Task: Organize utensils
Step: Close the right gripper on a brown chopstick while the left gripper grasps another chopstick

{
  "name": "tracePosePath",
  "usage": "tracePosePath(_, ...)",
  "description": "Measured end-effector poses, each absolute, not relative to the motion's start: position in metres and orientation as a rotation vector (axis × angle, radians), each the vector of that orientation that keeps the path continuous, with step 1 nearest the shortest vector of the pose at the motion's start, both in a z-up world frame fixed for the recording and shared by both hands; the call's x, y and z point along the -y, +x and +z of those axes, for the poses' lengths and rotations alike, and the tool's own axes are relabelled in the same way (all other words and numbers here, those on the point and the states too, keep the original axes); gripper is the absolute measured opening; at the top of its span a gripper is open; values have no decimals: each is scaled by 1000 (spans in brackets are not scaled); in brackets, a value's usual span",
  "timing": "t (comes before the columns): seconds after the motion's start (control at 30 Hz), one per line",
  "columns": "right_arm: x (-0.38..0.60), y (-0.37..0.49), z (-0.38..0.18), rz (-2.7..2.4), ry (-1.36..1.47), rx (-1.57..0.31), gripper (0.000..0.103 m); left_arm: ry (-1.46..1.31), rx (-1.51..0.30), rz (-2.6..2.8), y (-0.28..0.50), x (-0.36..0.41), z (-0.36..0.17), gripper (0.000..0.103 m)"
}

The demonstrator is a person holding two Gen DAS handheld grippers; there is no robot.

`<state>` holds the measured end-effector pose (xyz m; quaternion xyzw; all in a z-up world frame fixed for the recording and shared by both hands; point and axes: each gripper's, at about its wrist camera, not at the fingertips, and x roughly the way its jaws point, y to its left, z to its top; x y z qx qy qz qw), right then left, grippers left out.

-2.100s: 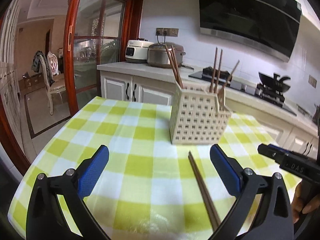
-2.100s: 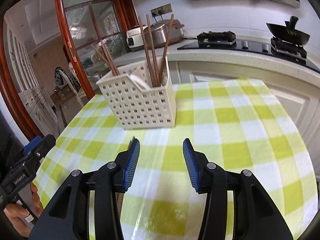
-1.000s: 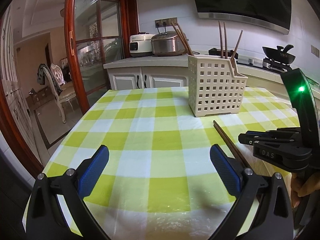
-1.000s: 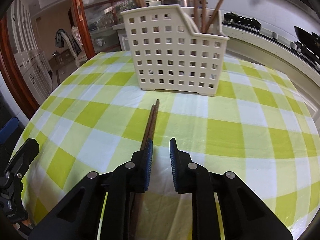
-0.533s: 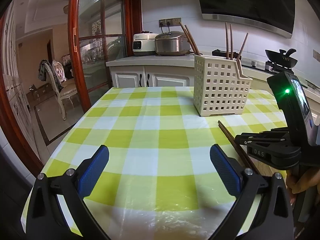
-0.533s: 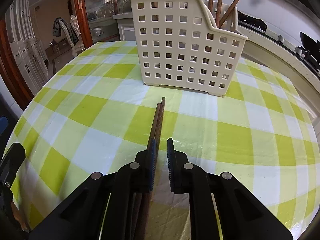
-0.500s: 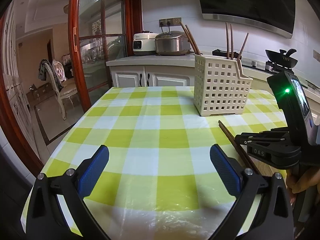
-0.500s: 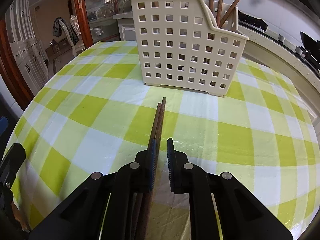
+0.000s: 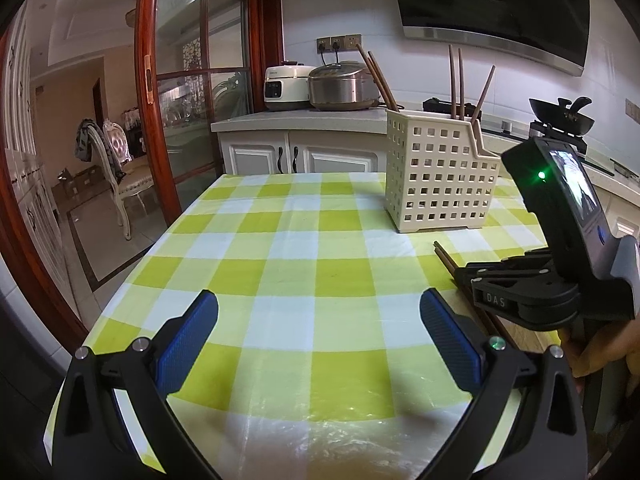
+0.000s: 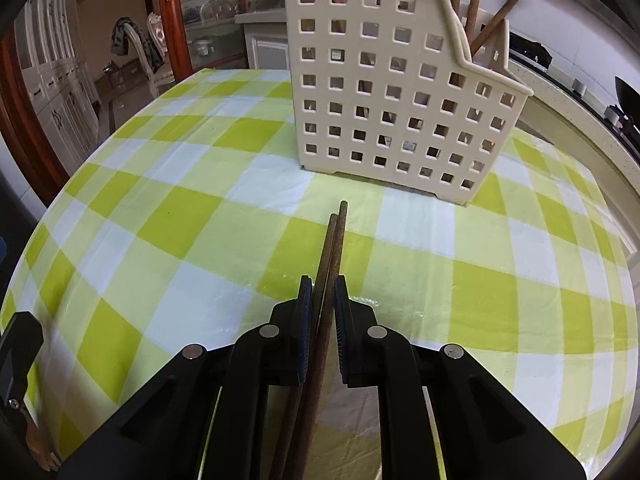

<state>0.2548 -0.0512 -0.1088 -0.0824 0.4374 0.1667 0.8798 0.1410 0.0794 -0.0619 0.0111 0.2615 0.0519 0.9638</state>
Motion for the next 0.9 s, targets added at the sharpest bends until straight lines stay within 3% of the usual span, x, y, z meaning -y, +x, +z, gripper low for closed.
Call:
tracePosePath(0.3,77,247,-99,372,-71,-874,12,49,-534,96,144,-67,-62,98)
tracePosePath(0.9,62,247,-113,334,-153,-899,9,19,-544,98,143,-74,-62,98)
